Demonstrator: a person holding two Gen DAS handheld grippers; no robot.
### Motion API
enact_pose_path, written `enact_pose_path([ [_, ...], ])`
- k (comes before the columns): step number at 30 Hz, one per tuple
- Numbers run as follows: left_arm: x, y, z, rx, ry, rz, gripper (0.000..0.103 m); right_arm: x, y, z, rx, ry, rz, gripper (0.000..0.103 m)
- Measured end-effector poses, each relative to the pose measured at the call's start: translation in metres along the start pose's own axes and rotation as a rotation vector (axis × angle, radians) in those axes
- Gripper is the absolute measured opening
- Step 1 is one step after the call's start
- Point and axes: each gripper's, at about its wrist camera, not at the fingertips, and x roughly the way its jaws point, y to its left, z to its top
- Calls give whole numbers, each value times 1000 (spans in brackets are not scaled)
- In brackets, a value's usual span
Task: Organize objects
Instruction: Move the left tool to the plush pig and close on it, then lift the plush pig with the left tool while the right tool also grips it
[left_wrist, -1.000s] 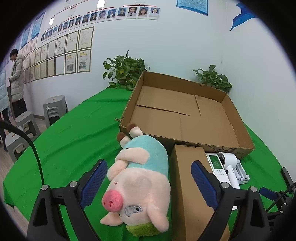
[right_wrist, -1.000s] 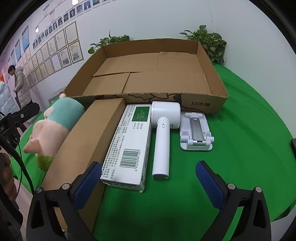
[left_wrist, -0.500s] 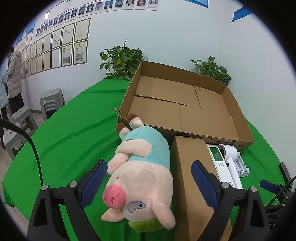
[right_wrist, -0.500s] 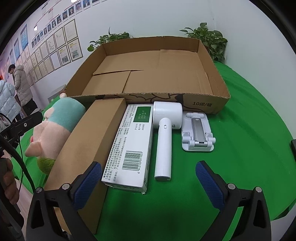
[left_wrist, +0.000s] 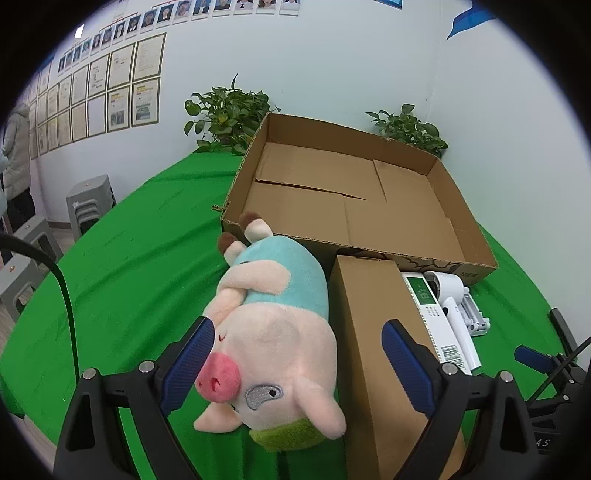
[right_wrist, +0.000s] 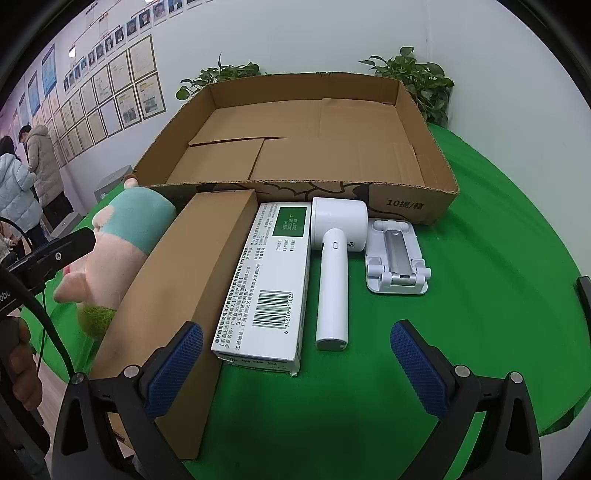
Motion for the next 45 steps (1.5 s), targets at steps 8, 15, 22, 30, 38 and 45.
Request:
enact_pose_path([
  [8,-3,7,-3,-8,0,-21,92,-2,11,-3,-28,2,-4,102],
  [15,12,18,-12,-29,76,-51,92,-5,26,-3,-74,0,-12,102],
  [22,34,22,-17,-22,146,-6,92,-6,36,-1,-102,-1,-21,102],
  [30,24,43,-28,-24,123,-73,73,-19,63,12,-176,-44,42,102],
  [38,-12,73,-48,-111,94,-121,69,-13,119,63,-280,-17,291,102],
  [45,-40,99,-70,-179,62,-137,67,26,197,77,-384,171,528,102],
])
